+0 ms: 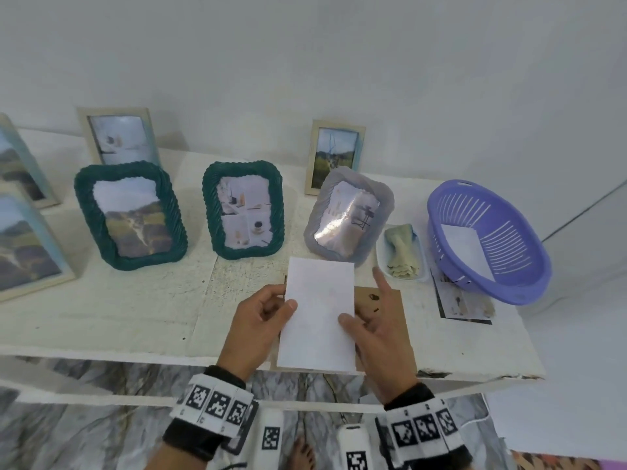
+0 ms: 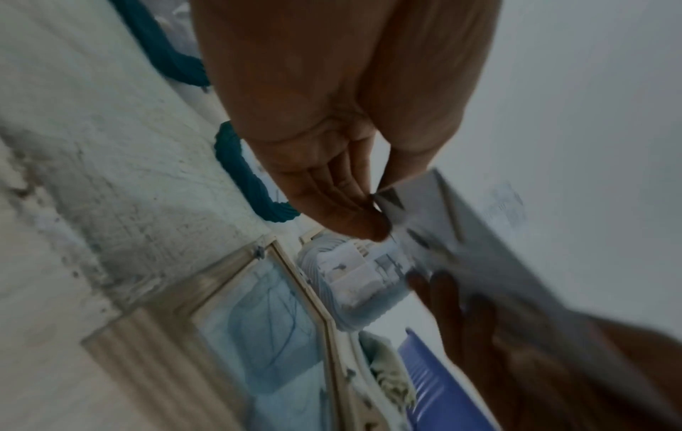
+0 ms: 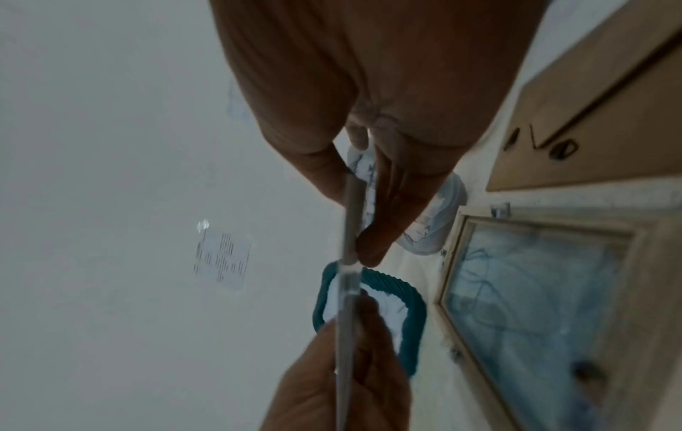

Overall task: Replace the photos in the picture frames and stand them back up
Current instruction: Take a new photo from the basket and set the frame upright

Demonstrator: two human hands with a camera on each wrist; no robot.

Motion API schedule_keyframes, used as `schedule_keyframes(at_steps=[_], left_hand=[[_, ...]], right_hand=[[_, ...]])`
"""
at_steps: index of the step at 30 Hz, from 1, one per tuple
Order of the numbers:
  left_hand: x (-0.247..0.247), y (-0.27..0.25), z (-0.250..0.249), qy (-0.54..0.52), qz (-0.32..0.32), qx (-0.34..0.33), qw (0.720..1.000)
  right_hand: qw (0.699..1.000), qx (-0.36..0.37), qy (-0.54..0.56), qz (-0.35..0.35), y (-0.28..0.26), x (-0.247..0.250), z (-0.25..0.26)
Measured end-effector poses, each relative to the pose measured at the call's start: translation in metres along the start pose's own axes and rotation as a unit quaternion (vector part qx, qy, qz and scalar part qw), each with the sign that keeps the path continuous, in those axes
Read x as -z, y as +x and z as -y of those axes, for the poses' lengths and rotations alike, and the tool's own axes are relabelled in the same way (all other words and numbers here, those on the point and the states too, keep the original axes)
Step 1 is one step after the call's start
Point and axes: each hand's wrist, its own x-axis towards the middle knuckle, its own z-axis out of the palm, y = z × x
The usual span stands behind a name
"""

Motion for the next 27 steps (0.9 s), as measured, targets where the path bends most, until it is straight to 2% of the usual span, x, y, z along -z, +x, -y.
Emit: schedule_keyframes(at_steps=[2, 4, 5, 7, 10, 12, 18, 20, 22, 24, 27], left_hand=[[-0.001, -0.001, -0.001, 0.083, -0.034, -0.005, 0.996], [-0.002, -0.005, -0.006, 0.212, -0.064, -0.044, 0.974], [-0.003, -0.007, -0.008, 0.243, -0.064, -0.07, 0.965], [-0.005, -0.009, -0.013, 0.213, -0.019, -0.079, 0.974], [-0.011, -0.015, -0.025, 0.039, 0.088, -0.02, 0.995], [-0.012, -0.018, -0.032, -0.018, 0.115, -0.002, 0.993], [-0.03, -0.009, -0.019, 0.038, 0.109, -0.027, 0.993], [-0.045, -0.005, -0.019, 0.049, 0.093, -0.035, 0.994], [-0.064, 0.001, -0.018, 0.06, 0.075, -0.022, 0.995], [-0.085, 0.007, -0.015, 0.056, 0.06, 0.003, 0.997], [-0.122, 0.015, -0.011, 0.072, 0.044, 0.005, 0.996]], right_hand=[[0.997, -0.024, 0.076, -0.007, -0.004, -0.004, 0.002], [0.995, -0.027, 0.096, -0.015, -0.005, -0.009, 0.003], [0.995, -0.027, 0.097, -0.017, -0.006, -0.012, 0.002], [0.996, -0.016, 0.088, -0.005, -0.009, -0.018, 0.0], [0.999, 0.03, 0.02, 0.011, -0.014, -0.022, 0.0], [0.999, 0.045, -0.008, 0.003, -0.015, -0.022, 0.002], [0.989, 0.06, -0.138, -0.007, -0.013, 0.009, 0.012], [0.968, 0.086, -0.233, -0.018, -0.007, 0.035, 0.019], [0.933, 0.123, -0.334, -0.06, 0.001, 0.069, 0.025], [0.877, 0.159, -0.437, -0.121, 0.012, 0.109, 0.03], [0.789, 0.163, -0.563, -0.186, 0.031, 0.173, 0.033]])
